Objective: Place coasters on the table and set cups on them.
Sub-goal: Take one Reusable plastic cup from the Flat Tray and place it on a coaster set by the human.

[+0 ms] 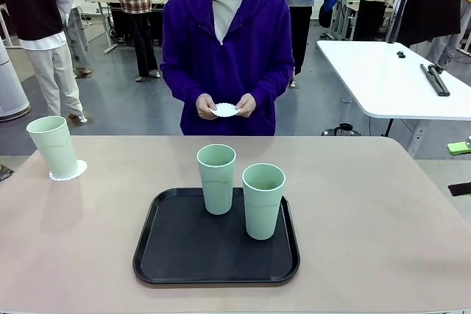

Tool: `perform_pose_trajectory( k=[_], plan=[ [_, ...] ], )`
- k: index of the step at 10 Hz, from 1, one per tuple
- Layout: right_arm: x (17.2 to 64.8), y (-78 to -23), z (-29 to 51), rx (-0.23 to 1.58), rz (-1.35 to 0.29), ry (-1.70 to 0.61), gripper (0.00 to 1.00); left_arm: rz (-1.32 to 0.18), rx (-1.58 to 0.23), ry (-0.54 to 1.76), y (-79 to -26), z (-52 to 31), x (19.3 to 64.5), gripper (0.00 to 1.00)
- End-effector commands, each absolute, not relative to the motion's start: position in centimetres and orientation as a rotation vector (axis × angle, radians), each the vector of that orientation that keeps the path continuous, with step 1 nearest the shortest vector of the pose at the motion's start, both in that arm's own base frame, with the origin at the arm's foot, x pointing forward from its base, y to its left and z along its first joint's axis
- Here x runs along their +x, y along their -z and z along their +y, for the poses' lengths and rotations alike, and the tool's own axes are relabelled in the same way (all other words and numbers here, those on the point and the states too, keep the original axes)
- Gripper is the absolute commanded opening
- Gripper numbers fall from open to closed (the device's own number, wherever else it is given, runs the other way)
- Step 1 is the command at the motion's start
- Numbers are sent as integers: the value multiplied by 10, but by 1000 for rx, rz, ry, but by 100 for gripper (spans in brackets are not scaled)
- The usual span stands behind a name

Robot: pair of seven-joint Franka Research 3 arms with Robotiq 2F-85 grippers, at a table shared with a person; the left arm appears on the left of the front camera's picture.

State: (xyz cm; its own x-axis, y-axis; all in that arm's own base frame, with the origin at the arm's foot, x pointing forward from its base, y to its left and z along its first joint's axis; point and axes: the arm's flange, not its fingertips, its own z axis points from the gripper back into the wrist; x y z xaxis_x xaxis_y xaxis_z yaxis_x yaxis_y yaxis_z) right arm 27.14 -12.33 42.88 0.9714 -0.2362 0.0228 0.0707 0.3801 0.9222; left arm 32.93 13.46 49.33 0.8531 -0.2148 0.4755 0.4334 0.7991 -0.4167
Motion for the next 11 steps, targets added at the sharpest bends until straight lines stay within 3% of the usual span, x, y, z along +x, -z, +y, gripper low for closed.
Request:
perform_pose_trajectory(
  k=[1,4,8,11],
  plan=[
    [273,-430,-123,1184,-165,198,100,-488,-847,327,-487,182,343,100],
    [273,-430,-123,1184,-165,198,100,-495,-1089,327,-452,246,350,100],
    [273,-430,-123,1184,-165,198,100,-273,-1160,299,-426,281,354,100],
    [273,-430,-123,1184,-165,198,100,-266,-1188,305,-422,299,343,100]
  ],
)
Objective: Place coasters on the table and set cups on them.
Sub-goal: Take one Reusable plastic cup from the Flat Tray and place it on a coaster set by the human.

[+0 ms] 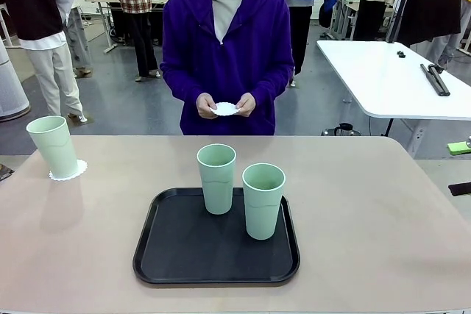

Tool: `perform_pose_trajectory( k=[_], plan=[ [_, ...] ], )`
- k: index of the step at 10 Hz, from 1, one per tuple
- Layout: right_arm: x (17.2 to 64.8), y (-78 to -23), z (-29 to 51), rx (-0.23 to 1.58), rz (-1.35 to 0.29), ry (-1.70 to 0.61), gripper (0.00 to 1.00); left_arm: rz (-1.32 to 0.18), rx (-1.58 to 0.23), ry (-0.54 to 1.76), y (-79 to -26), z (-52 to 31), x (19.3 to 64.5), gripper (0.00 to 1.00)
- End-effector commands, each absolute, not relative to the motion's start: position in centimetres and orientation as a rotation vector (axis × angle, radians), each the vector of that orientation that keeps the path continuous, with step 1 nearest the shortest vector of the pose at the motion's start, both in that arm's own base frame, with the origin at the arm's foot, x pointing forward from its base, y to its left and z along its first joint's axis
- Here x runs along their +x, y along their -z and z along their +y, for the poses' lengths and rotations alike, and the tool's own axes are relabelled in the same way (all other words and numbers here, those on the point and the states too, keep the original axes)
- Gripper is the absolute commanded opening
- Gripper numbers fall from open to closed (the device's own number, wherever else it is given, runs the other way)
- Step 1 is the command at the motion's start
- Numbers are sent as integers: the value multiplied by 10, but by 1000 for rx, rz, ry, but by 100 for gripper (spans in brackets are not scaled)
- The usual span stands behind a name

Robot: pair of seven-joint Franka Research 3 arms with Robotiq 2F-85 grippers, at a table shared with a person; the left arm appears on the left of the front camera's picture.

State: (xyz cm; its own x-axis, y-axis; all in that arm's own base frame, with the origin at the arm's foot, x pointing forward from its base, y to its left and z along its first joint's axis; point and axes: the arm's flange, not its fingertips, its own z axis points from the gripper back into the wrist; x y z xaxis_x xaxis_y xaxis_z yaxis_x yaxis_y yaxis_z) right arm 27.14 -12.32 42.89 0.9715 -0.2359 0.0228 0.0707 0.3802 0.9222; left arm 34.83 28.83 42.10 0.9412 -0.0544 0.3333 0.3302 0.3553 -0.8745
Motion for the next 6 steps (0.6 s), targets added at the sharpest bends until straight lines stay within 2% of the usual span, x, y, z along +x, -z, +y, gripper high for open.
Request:
perform_pose_trajectory(
  k=[1,6],
  plan=[
    [273,-430,-123,1184,-165,198,100,-270,-1212,308,-416,306,337,100],
    [273,-430,-123,1184,-165,198,100,-238,-1222,328,-401,311,334,100]
  ],
)
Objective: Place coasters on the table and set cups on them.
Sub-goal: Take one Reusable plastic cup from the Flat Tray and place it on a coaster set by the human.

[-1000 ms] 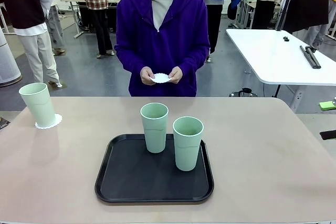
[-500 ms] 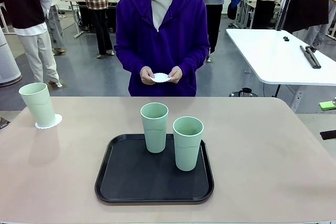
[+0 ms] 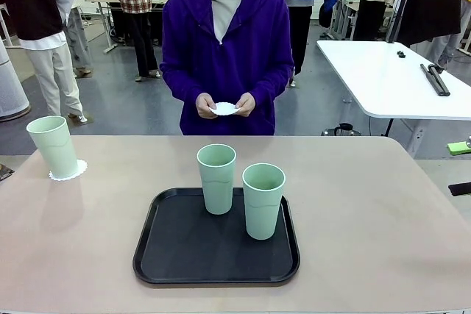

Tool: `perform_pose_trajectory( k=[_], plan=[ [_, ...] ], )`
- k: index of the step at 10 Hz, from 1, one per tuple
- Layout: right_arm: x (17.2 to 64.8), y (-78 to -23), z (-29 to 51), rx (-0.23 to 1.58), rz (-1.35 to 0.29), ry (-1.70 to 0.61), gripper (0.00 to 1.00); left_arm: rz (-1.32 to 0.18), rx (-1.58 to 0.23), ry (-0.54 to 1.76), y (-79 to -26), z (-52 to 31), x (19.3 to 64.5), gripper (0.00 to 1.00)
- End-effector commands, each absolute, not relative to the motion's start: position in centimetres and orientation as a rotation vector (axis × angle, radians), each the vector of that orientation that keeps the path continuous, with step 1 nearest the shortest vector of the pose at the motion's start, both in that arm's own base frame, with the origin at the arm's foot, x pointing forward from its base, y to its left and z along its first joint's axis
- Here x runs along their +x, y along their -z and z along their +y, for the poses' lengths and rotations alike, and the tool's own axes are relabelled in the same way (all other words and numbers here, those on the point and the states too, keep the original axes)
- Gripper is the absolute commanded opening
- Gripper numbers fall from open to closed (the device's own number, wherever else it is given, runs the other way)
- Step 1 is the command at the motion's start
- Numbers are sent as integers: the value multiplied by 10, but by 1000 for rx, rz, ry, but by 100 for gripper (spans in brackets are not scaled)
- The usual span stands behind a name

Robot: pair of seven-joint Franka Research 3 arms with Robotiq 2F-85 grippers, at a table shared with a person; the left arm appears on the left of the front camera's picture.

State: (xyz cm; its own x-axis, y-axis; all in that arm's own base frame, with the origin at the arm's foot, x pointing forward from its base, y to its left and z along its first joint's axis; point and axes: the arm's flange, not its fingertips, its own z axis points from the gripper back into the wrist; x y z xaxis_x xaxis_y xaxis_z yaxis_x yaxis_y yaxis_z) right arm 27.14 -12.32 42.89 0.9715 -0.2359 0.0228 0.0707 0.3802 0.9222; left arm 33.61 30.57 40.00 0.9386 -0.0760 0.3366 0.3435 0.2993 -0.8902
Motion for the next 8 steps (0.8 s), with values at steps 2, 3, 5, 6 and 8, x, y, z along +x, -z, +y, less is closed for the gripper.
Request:
perform_pose_trajectory(
  k=[2,3,5,6,8],
  plan=[
    [273,-430,-123,1184,-165,198,100,-262,-1237,275,-403,307,334,100],
    [273,-430,-123,1184,-165,198,100,-262,-1237,275,-403,307,334,100],
    [273,-430,-123,1184,-165,198,100,-262,-1237,275,-403,307,334,100],
    [273,-430,-123,1184,-165,198,100,-262,-1237,275,-403,307,334,100],
    [273,-430,-123,1184,-165,198,100,-262,-1237,275,-403,307,334,100]
  ],
)
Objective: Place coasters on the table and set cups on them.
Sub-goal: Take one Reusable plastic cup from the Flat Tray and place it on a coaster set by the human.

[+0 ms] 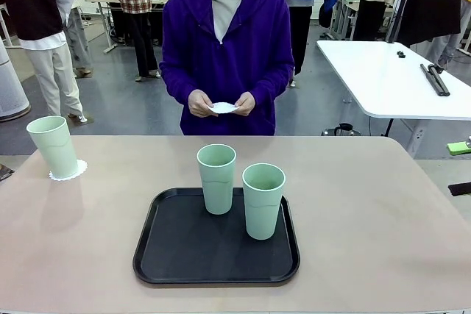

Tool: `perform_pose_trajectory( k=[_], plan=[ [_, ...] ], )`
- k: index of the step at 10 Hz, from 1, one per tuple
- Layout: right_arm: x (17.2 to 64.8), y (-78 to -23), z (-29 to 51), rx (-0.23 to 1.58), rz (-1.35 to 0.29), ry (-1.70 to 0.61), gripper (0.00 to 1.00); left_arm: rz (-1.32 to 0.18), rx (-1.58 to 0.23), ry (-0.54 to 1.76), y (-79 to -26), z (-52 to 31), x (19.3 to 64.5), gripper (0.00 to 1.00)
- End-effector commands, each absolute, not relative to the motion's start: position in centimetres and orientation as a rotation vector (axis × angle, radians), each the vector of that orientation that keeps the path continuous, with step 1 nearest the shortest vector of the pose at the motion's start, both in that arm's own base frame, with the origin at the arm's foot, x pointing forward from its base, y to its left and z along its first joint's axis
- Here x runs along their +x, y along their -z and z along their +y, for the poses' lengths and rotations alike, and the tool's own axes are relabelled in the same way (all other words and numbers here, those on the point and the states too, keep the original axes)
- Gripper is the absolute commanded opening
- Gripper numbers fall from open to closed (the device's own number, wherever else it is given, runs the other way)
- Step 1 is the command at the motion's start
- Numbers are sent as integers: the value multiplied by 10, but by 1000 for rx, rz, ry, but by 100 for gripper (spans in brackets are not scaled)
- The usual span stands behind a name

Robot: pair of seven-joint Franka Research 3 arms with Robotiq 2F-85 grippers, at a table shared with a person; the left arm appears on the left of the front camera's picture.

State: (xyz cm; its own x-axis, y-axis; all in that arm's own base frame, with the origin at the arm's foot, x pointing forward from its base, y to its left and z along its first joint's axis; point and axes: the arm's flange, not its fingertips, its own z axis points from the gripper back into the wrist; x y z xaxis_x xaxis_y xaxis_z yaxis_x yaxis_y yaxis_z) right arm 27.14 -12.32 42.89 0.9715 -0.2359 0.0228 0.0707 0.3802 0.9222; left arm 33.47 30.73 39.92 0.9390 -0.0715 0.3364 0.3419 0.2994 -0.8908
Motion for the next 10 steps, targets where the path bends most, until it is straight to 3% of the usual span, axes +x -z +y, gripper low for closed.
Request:
perform_pose_trajectory(
  k=[1,10],
  plan=[
    [273,-430,-123,1184,-165,198,100,-262,-1237,275,-403,307,334,100],
    [273,-430,-123,1184,-165,198,100,-262,-1237,275,-403,307,334,100]
  ],
)
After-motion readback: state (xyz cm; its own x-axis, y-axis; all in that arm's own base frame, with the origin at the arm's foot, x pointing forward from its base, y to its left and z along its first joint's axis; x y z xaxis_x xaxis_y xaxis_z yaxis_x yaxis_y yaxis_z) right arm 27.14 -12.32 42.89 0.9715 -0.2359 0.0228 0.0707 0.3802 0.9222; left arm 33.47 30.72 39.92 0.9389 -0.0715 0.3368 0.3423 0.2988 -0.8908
